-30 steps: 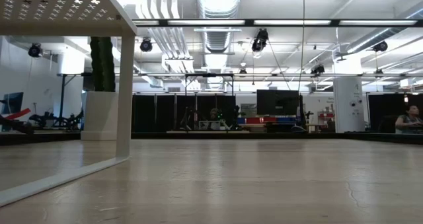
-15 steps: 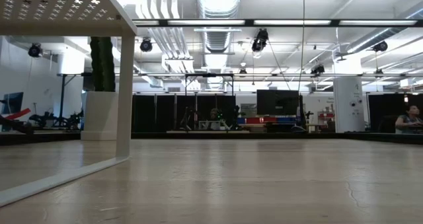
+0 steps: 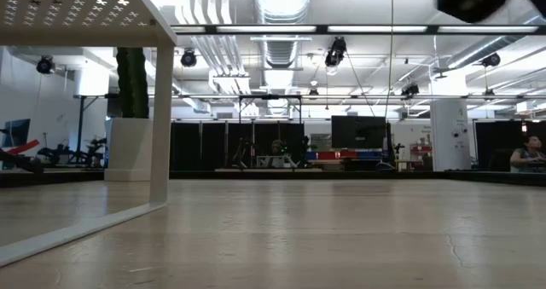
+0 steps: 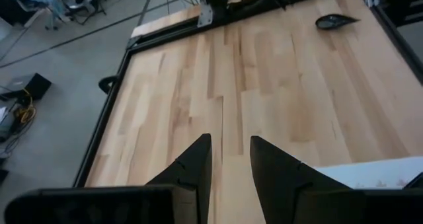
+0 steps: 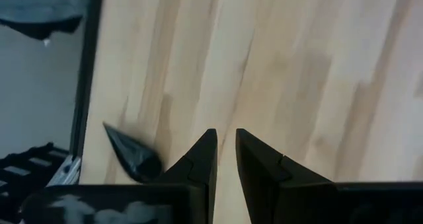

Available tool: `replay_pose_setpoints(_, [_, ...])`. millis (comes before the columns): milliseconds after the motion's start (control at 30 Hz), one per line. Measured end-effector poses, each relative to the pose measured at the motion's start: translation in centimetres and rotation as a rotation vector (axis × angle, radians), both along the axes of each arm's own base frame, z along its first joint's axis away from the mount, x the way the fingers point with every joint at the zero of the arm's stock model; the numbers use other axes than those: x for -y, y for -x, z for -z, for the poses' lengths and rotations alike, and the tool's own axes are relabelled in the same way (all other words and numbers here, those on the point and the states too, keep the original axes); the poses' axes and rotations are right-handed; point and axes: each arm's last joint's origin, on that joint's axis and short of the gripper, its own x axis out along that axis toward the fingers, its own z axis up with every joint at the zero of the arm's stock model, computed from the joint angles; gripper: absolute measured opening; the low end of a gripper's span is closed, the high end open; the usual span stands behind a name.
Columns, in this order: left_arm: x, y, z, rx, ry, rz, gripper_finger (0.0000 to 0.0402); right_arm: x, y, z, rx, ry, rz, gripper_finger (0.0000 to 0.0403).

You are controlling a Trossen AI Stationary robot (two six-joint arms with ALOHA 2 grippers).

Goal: Pick & Place Mini shaped plates
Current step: Stack the drop shaped plate on top of the other drop shaped plate on the shelf

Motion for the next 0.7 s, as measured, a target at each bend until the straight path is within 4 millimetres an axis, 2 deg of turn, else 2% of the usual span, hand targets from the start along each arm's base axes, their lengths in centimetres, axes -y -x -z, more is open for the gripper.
replay_pose_setpoints(167, [0.0,-0.2,-0.2,0.020,0.013,-0.005,0.0099,-1.7,2.2,2.9,-0.124,0.013,0.063,0.0052])
replay_pose_setpoints(333, [-0.1,-0.5,-0.4,0.049,0.031,-0.013,0.0099,-3.2,3.8,5.0,-0.149,0.008,0.036,0.0052])
replay_pose_setpoints(700, [-0.5,-0.9,-0.5,0.063,0.039,-0.035,0.0099,-5.0,5.4,8.1,-0.121,-0.100,-0.070,0.0052])
